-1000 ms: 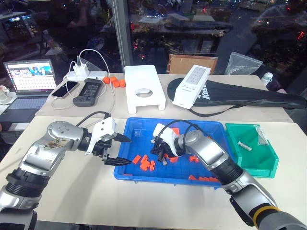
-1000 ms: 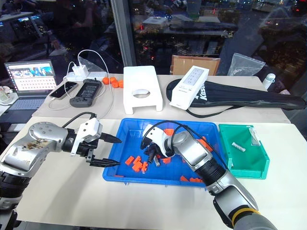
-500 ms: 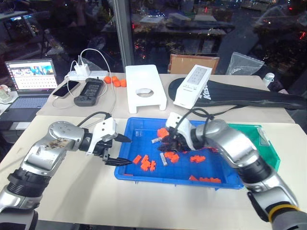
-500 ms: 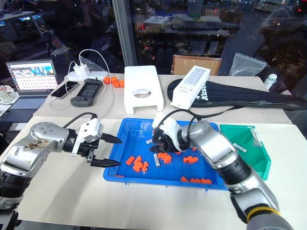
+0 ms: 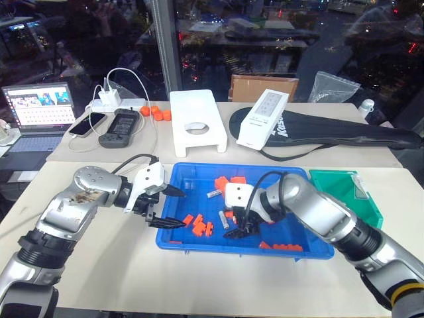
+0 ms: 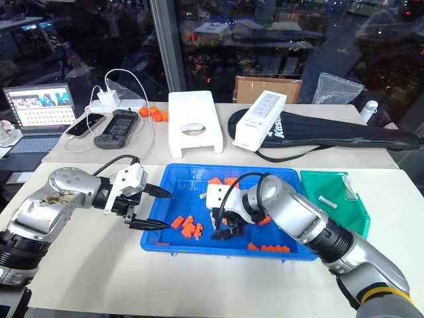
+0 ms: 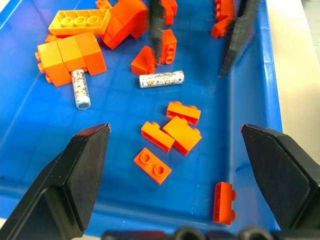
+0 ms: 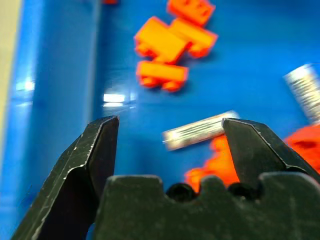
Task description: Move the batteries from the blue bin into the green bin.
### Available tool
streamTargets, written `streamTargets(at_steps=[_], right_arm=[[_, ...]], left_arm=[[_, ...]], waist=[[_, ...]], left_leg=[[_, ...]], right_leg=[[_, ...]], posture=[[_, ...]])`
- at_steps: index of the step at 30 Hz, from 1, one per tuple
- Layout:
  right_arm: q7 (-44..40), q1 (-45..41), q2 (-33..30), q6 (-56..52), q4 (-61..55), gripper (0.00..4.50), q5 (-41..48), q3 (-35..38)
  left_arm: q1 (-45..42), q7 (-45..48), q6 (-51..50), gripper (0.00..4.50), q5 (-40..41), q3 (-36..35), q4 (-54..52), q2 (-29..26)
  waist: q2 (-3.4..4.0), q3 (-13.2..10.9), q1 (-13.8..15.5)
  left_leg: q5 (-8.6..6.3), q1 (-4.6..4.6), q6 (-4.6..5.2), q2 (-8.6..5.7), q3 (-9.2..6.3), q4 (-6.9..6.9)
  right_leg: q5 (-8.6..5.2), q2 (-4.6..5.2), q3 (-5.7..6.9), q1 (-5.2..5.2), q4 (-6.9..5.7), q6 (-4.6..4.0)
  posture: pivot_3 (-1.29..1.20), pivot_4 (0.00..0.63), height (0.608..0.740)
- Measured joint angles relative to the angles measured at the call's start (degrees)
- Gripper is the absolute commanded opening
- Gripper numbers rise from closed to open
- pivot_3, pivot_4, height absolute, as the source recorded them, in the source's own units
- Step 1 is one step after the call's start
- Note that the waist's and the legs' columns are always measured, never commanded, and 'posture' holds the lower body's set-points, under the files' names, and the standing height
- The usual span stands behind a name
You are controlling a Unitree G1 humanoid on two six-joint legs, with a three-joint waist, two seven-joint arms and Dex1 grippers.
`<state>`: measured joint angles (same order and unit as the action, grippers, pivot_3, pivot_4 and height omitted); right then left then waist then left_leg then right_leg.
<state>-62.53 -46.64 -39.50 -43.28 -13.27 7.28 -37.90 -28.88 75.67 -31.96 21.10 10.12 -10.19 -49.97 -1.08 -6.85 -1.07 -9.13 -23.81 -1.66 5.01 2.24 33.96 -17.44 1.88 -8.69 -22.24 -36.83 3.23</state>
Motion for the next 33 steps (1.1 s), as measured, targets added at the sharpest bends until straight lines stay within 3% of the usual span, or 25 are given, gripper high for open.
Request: streamTargets(at_steps=[14,15,18,21,29,33], right_arm=[[-6.15,-1.08,6.52,12.87,15.68,3.83,-7.12,-3.24],[-6.18,-1.09,6.91,13.03,16.18,3.32,-7.12,-3.06],[-6.83,-1.08,7.14,13.51,16.81,2.47,-7.38,-2.55],[-7.29,-1.06,6.77,13.10,16.48,2.45,-7.33,-0.98],[-8.93,-1.10,-0.02,3.83,7.05,2.45,-1.35,11.67],[-9.43,0.23,-11.76,-1.48,5.04,2.45,0.82,20.71]], left_arm=[[3.01,-1.79,-0.80,4.50,0.60,-2.01,-2.82,-1.84],[3.01,-1.88,-0.80,4.50,0.62,-2.02,-2.84,-1.84],[3.01,-1.98,-0.80,4.50,0.62,-2.01,-2.84,-1.84],[2.98,-1.94,-0.80,4.50,0.60,-1.98,-2.81,-1.83],[1.29,-1.07,-0.56,4.50,0.50,-0.77,-1.90,-0.80],[-4.50,-4.34,-0.39,4.50,0.65,-1.05,3.03,5.93]], waist=[[0.00,0.00,0.23],[0.00,0.00,0.23],[0.00,0.00,0.27],[0.00,0.00,0.29],[0.01,0.00,0.40],[-0.02,-0.06,1.82]], left_leg=[[0.00,0.02,0.00,0.00,0.00,0.00],[0.00,0.02,0.00,0.00,0.00,0.00],[0.00,0.01,0.00,0.00,0.00,0.00],[0.00,0.00,0.00,0.00,0.00,0.00],[0.00,-0.01,0.00,0.00,0.00,-0.01],[0.00,-0.02,0.00,-0.06,-0.01,0.16]], right_leg=[[0.08,0.00,0.01,0.03,-0.03,-0.16],[0.08,0.00,0.01,0.03,-0.04,-0.16],[0.09,0.00,0.01,0.03,-0.04,-0.17],[0.09,0.00,0.01,0.02,-0.04,-0.17],[0.13,0.00,0.01,0.03,-0.03,-0.24],[0.12,0.08,0.08,0.01,0.10,-0.21]], posture=[[0.00,0.150,0.722],[0.00,0.150,0.722],[0.00,0.150,0.722],[0.00,0.150,0.722],[0.00,0.150,0.722],[0.00,0.150,0.722]])
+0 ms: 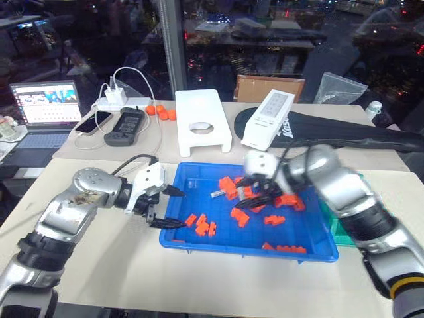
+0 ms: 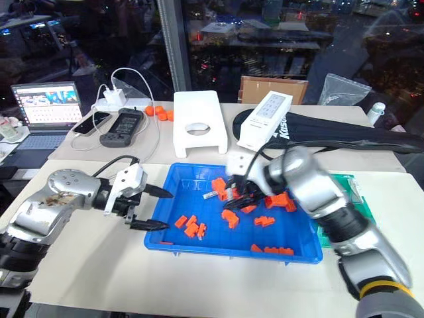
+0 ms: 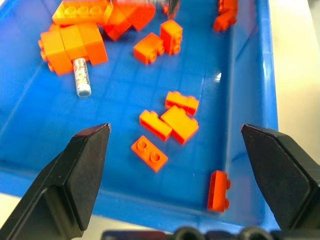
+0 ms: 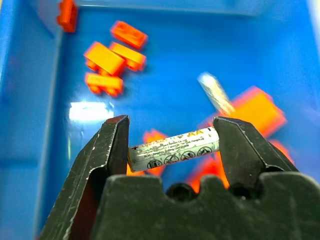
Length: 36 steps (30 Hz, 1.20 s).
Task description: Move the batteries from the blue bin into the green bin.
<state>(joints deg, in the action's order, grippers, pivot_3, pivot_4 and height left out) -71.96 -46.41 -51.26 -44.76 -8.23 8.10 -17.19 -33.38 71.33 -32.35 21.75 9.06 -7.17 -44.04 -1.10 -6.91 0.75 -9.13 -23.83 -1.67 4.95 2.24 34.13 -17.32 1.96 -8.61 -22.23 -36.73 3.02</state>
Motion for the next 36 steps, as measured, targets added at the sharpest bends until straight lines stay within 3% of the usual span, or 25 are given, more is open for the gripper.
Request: streamTargets(at_steps=[3,6,10,18,20,24,31,36], right_arm=[[1.64,3.32,-8.07,-1.73,1.62,2.45,-0.07,7.57],[1.40,12.07,-15.33,-1.93,1.67,2.45,0.12,12.24],[1.80,18.54,-18.08,-1.42,2.42,2.45,0.11,14.52],[4.28,21.25,-17.98,3.92,8.85,2.45,-1.91,14.66],[4.79,20.63,-17.42,5.91,11.06,3.45,-3.09,13.32],[4.92,19.66,-16.68,8.17,14.17,4.48,-4.57,11.26],[3.11,11.96,-16.84,8.09,12.63,4.48,-5.51,9.96],[2.80,0.33,-5.46,3.82,6.84,4.48,-1.85,8.39]], left_arm=[[-2.28,0.27,0.07,4.50,0.53,-0.39,1.53,1.07],[-3.27,1.35,0.13,4.50,1.03,0.02,2.51,2.86],[-4.95,1.92,0.04,4.50,1.93,-0.14,4.05,4.18],[-6.53,1.89,-1.50,4.50,5.73,-1.88,4.11,5.47],[-6.64,1.64,-2.03,4.50,6.98,-2.78,4.06,5.63],[-7.11,0.11,-3.17,4.50,9.26,-5.16,3.36,6.05],[-6.40,-1.03,-4.11,4.50,9.88,-6.68,2.35,4.44],[-2.63,-1.39,-4.06,4.50,9.04,-8.10,0.83,-0.32]], waist=[[-0.02,0.01,-0.18],[0.01,0.02,-0.54],[0.13,0.03,-1.67],[0.17,0.03,-1.96],[0.17,0.02,-1.92],[0.19,0.02,-1.73],[0.39,0.01,-2.12],[0.35,0.00,-3.40]], left_leg=[[-0.04,0.00,0.03,-0.06,0.02,-0.11],[-0.07,0.02,0.11,-0.06,0.00,-0.23],[-0.07,0.04,0.13,-0.09,-0.01,-0.16],[-0.06,0.08,0.12,-0.11,-0.03,0.01],[-0.06,0.06,0.12,-0.11,-0.02,0.01],[-0.06,0.05,0.12,-0.12,-0.03,0.01],[-0.06,0.07,0.11,-0.12,-0.02,0.00],[-0.05,0.19,0.09,-0.08,-0.19,-0.15]], right_leg=[[0.00,0.06,-0.05,0.12,0.08,0.00],[-0.03,0.04,-0.05,0.10,-0.01,-0.06],[-0.03,0.04,-0.08,0.14,-0.09,-0.05],[-0.17,0.05,-0.11,0.21,-0.08,0.32],[-0.17,0.05,-0.11,0.20,-0.08,0.31],[-0.16,0.05,-0.11,0.21,-0.08,0.30],[-0.15,0.05,-0.14,0.19,-0.08,0.28],[-0.12,-0.07,-0.11,0.24,-0.14,0.22]], posture=[[0.00,0.150,0.722],[0.00,0.150,0.722],[0.00,0.150,0.722],[0.00,0.150,0.722],[0.00,0.150,0.722],[0.00,0.150,0.722],[0.00,0.150,0.722],[0.00,0.150,0.722]])
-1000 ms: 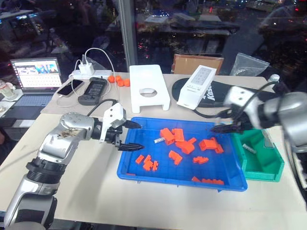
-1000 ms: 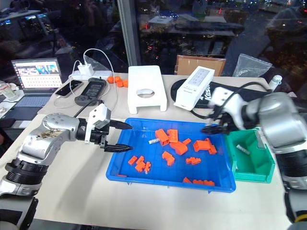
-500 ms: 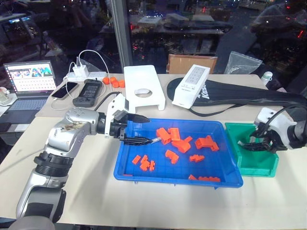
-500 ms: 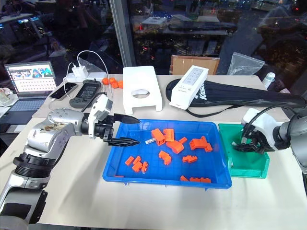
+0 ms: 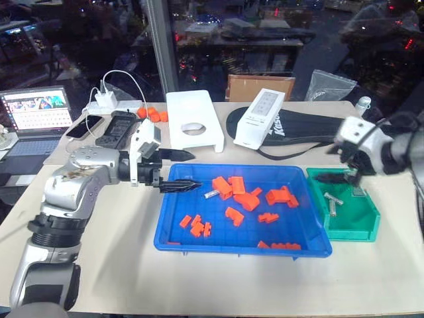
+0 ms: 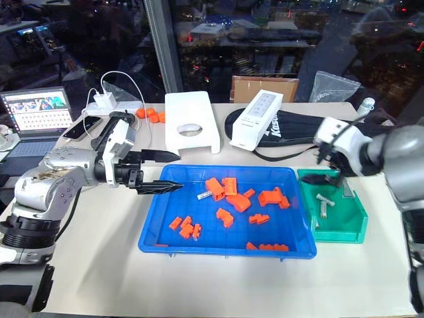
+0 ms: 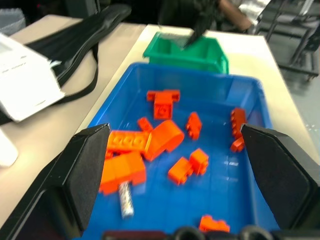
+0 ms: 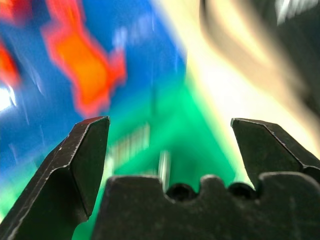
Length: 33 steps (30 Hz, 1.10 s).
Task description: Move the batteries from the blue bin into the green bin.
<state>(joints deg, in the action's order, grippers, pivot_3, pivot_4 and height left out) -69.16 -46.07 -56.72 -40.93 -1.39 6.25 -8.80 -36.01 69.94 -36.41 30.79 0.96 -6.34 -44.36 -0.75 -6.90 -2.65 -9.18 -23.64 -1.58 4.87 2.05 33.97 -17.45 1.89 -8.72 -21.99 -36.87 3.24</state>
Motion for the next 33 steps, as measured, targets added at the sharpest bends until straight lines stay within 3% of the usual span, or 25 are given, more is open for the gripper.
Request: streamTargets(at_steps=[4,10,23,33], right_arm=[[-0.14,-2.56,12.00,-1.34,-3.17,4.48,1.18,-9.13],[1.86,-5.71,21.83,6.85,4.49,4.48,-4.02,-17.83],[0.03,-15.98,33.03,29.02,31.91,4.48,-16.78,-28.43],[-0.02,-18.88,40.14,38.16,42.72,4.48,-22.82,-29.27]], left_arm=[[4.07,0.18,-0.99,4.50,0.32,-2.29,-2.17,-4.12],[8.36,-0.61,-1.32,4.50,0.52,-4.83,-4.55,-7.72],[11.77,-3.02,-3.47,4.50,2.32,-6.11,-10.03,-8.22],[12.32,-4.05,-3.81,4.50,3.12,-6.13,-11.18,-8.21]], waist=[[0.00,-0.01,0.27],[-0.05,-0.05,1.98],[-0.06,-0.05,1.54],[-0.06,-0.04,1.46]], left_leg=[[0.00,-0.13,0.00,-0.02,-0.08,0.02],[0.00,-0.19,-0.01,-0.03,-0.07,0.21],[0.00,-0.17,-0.01,0.02,-0.07,0.15],[0.00,-0.12,-0.01,0.03,-0.08,0.13]], right_leg=[[0.03,-0.01,0.05,-0.11,-0.12,-0.09],[0.09,0.06,0.17,-0.20,-0.08,-0.19],[0.11,-0.01,0.17,-0.15,-0.23,-0.29],[0.11,-0.02,0.18,-0.12,-0.24,-0.32]], posture=[[0.00,0.150,0.722],[0.00,0.150,0.722],[0.00,0.150,0.722],[0.00,0.150,0.722]])
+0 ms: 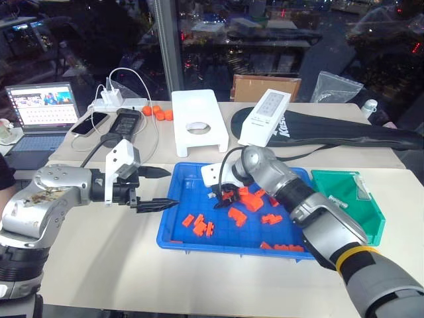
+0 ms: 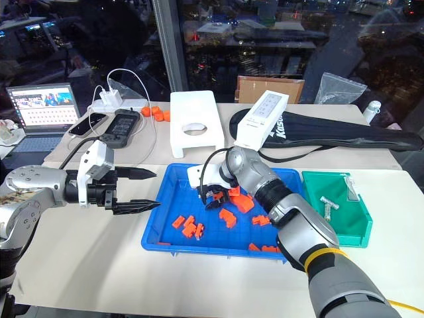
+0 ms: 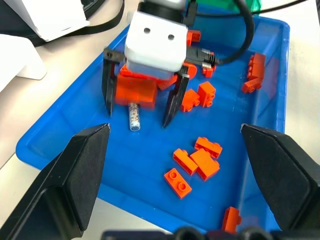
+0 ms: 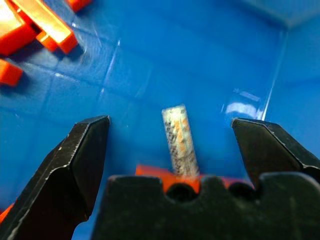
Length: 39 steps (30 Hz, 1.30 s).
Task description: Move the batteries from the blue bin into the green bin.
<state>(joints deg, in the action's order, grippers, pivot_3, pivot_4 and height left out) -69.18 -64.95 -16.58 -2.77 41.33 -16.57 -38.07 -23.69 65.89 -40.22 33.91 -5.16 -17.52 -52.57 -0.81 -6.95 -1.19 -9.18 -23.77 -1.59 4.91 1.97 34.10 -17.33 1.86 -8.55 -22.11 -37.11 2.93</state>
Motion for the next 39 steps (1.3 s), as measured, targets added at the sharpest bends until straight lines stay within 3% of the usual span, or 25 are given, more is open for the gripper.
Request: streamTargets(at_steps=[3,13,14,19,26,34,39], right_arm=[[-0.84,0.01,0.49,0.18,0.00,3.87,-0.50,0.14],[-2.86,0.03,0.97,0.15,1.90,0.38,-1.94,0.72],[-2.92,0.03,0.99,0.15,1.90,0.24,-2.08,0.89],[-2.76,0.82,1.24,0.65,0.15,0.24,-0.66,3.63],[-5.95,4.13,-1.16,-3.44,-19.82,0.24,9.99,12.49],[-6.72,12.83,-14.66,-26.80,-40.23,0.24,18.78,23.00],[-5.19,21.36,-26.75,-43.14,-51.38,0.24,25.39,33.56]], left_arm=[[0.05,-0.07,0.00,4.50,0.03,0.00,-0.12,0.00],[0.04,-0.01,0.08,4.50,0.02,0.47,-0.12,0.06],[0.04,0.00,0.09,4.50,0.01,0.59,-0.12,0.06],[0.00,0.12,0.14,4.50,0.02,1.09,-0.07,0.21],[-3.14,0.70,0.85,4.50,-0.05,2.84,1.65,2.29],[-10.11,2.68,1.64,4.50,-0.06,6.28,6.19,6.99],[-14.82,4.97,2.81,4.50,-0.25,8.88,10.20,10.40]], waist=[[0.00,0.00,0.01],[0.00,0.00,-0.03],[0.00,0.00,-0.03],[0.00,0.00,-0.02],[0.00,0.00,0.43],[-0.03,0.01,1.04],[-0.03,0.02,1.18]], left_leg=[[0.00,0.00,0.00,0.00,0.00,0.00],[0.00,0.00,0.00,0.00,0.00,0.00],[0.00,0.00,0.00,0.00,0.00,0.00],[0.00,-0.02,0.00,0.00,0.00,0.00],[0.00,-0.03,-0.01,-0.01,-0.05,-0.02],[0.00,-0.07,-0.01,-0.02,-0.06,0.09],[0.00,-0.10,0.00,-0.05,-0.08,0.07]], right_leg=[[0.00,0.00,0.00,-0.01,-0.01,0.00],[0.01,0.00,0.00,0.00,-0.01,-0.01],[0.01,0.00,0.00,0.00,-0.01,-0.01],[0.01,0.00,0.00,-0.02,-0.01,-0.01],[0.01,0.00,0.06,0.04,-0.01,-0.01],[0.00,0.02,0.09,0.05,0.01,0.00],[0.00,0.03,0.07,0.07,0.10,0.00]], posture=[[0.00,0.150,0.722],[0.00,0.150,0.722],[0.00,0.150,0.722],[0.00,0.150,0.722],[0.00,0.150,0.722],[0.00,0.150,0.722],[0.00,0.150,0.722]])
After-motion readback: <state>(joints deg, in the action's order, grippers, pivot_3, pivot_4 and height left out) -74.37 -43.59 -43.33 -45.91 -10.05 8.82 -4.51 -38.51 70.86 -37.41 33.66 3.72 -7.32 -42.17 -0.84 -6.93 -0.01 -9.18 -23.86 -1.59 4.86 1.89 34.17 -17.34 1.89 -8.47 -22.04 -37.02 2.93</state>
